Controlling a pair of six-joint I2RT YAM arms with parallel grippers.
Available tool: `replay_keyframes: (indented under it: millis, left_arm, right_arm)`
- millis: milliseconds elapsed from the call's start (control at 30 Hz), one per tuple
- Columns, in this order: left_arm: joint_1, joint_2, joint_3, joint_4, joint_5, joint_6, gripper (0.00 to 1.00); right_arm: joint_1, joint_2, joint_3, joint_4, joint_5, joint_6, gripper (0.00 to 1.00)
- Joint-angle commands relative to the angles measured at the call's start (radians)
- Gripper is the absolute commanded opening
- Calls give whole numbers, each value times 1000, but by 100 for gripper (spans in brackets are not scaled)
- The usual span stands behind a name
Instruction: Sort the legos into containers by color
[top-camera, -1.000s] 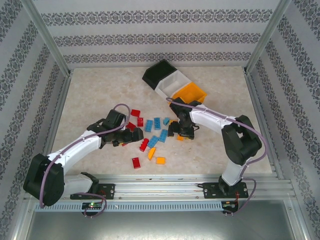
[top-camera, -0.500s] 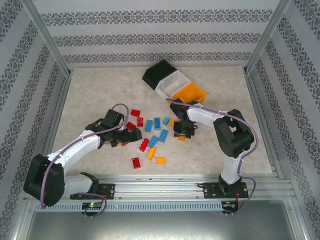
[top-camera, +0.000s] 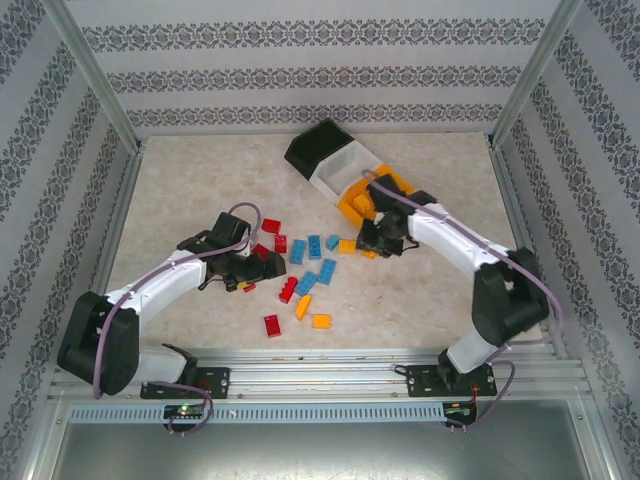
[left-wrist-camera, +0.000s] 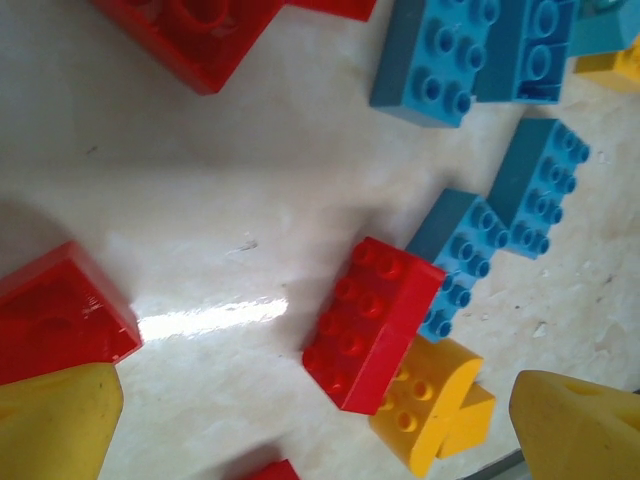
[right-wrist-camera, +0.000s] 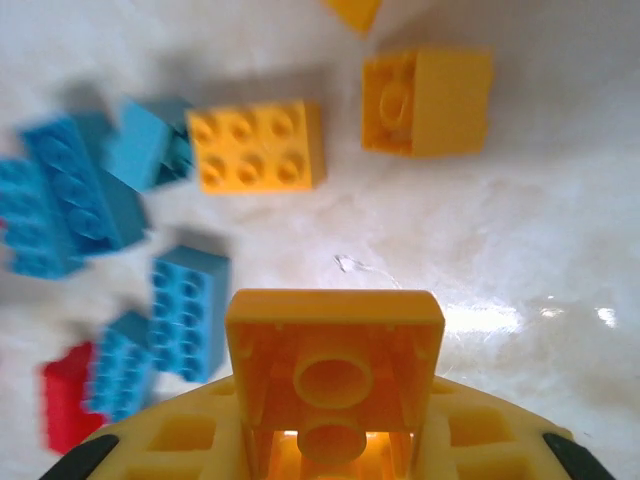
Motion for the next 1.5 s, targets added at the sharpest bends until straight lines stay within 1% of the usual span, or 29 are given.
replay_keyframes:
  millis: [0,100,200,333,500,633,733,800,867,967,1133,1233,1333,1467]
  left_arm:
    - [13,16,37,32,34,-15,100]
    - [13,12,32,37,47,-28,100]
    - [13,-5,20,18,58,-30,100]
    - [13,-60,-1,-29,50,-29,100]
    - [14,-118,-15,-89,24,-19,100]
    - [15,-130,-14,-109,8,-9,100]
    - [15,-114,-3,-109,8,-6,100]
    - [15,-102,10,-105,8,-5,100]
    - [15,-87,23,-99,8,-2,100]
    - [15,-62,43,-88,11,6,100]
    - [15,1,79,-53,31,17,100]
    - [16,44,103,-30,54,13,100]
    - [16,72,123,-21,69,10,100]
    - [15,82,130,-22,80,5,100]
  right_arm:
    - [-86,-22,42,54,-108,68,23]
    - [-154,47,135,62,-133,83,23]
    - [-196,165,268,45,-140,67,24]
    - [-232,321,446,4,-139,46,25]
    - [-261,449,566,-26,-137,32,27]
    - [-271,489,607,-40,-137,23,35]
    - [-272,494,620,-51,-135,17,48]
    - [-272,481,613,-58,-134,12,52]
    - [-272,452,602,-63,-127,7,54]
    - [-270,366,553,-70,-115,-3,55]
    - [-223,155,341,-109,-23,-63,69]
    - [-166,78,205,-124,15,-117,72]
    - [-115,58,115,-130,44,-185,72]
    - [-69,107,94,-126,71,-266,71]
